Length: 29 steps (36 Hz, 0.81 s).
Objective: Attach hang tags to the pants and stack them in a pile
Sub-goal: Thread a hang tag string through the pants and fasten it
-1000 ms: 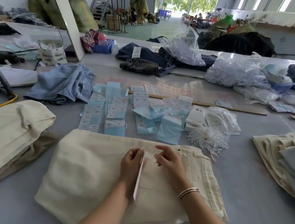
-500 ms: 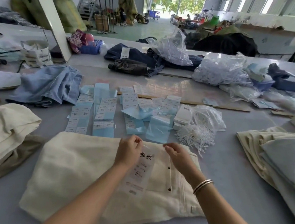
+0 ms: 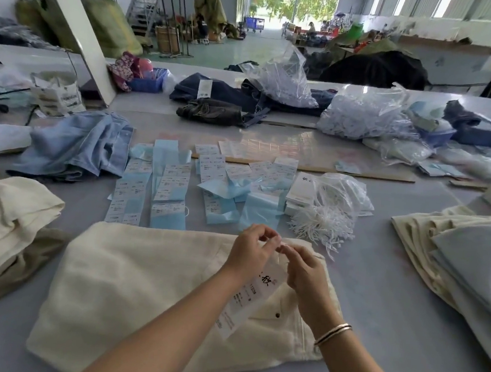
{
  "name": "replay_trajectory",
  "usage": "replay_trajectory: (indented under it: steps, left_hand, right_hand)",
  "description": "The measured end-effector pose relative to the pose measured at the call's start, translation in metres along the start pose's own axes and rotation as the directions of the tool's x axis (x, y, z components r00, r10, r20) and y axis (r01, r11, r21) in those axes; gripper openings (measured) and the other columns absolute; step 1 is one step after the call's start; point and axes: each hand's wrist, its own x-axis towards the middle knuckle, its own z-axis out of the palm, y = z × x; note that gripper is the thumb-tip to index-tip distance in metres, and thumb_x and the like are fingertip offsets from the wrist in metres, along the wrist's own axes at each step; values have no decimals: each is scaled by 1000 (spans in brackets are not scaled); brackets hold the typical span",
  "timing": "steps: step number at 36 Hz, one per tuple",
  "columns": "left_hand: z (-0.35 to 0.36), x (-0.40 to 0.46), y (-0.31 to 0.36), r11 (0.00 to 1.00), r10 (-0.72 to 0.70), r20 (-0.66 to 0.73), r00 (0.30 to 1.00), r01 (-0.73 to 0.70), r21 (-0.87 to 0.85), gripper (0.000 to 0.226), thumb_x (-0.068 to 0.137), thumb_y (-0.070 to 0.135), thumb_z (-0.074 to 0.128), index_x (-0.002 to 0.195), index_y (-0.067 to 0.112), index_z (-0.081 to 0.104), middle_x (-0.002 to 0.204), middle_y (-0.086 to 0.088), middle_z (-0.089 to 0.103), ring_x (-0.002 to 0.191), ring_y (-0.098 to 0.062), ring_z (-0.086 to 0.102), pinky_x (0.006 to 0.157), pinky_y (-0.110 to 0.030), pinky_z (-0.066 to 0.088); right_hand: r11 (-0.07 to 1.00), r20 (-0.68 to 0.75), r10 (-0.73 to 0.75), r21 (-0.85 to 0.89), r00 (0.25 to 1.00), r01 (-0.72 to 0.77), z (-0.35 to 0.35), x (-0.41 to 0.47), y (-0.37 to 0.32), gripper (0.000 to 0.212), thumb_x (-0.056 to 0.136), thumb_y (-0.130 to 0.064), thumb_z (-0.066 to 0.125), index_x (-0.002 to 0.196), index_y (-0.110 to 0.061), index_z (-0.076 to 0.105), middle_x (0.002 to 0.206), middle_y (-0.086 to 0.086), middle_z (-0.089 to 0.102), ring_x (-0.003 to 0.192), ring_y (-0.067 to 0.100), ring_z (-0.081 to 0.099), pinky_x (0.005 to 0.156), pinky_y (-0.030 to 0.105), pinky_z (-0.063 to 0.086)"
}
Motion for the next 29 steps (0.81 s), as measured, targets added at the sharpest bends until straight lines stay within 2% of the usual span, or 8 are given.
replay_trajectory:
  steps: [3,5,9,12,14,19,25,29]
  left_hand:
    - [14,2,-2,991,-82,75,994,89,-96,11,98,27,52,96,26,63,84,10,62,73,-3,58,61,-8,42]
    - [24,6,-5,993,-104,112,988,109,-39,13,98,24,50,100,25,63,90,7,63,79,-8,59,66,-14,46]
    - [42,21,-11,973,-36,173,984,-5,231,19,96,17,52,109,15,66,113,-4,60,96,-15,58,89,-29,49]
    - [56,32,-8,926,8,232,973,-95,365,23,96,18,51,113,15,66,115,-6,60,103,-22,59,92,-36,49]
    - [64,37,-6,885,20,249,968,-133,446,26,96,25,51,117,18,65,116,-7,59,103,-24,59,90,-38,50]
    - [75,45,-6,812,-6,248,969,-140,566,27,93,39,56,111,23,67,113,-5,58,104,-24,57,86,-36,50]
    - [77,50,-8,906,-75,163,984,-1,424,22,95,29,53,102,13,66,108,-7,66,96,-25,61,80,-32,48]
    - [75,54,-8,914,-159,237,959,52,401,23,96,25,51,107,10,63,111,-11,64,102,-27,59,86,-33,47]
  right_hand:
    - [986,-42,51,163,998,-44,-15,4,-2,10,88,-14,62,84,-8,69,65,6,63,39,5,28,35,16,24]
    - [971,-137,103,227,985,-69,-26,11,-2,10,89,-12,59,79,-12,62,71,5,69,36,3,31,32,14,24]
    - [996,-312,37,-70,949,-61,-47,21,9,18,89,-10,60,71,-11,60,55,-1,60,40,5,41,44,21,39]
    - [967,-409,-36,-245,912,-72,-51,19,26,18,87,-9,62,70,-14,63,50,-3,60,51,13,50,60,35,45]
    - [953,-470,-91,-296,878,-60,-49,19,33,15,87,-12,62,73,-17,64,51,-3,61,52,12,53,62,36,46]
    - [923,-482,-137,-379,865,-66,-45,23,37,19,86,-17,65,69,-22,61,57,-5,63,56,12,57,58,30,43]
    - [883,-445,-165,-465,880,-69,-41,24,36,20,87,-22,65,68,-28,61,64,-10,64,63,9,59,54,15,37]
    - [871,-426,-199,-489,883,-40,-39,21,33,22,87,-21,66,69,-32,60,63,-19,59,62,-2,55,52,8,37]
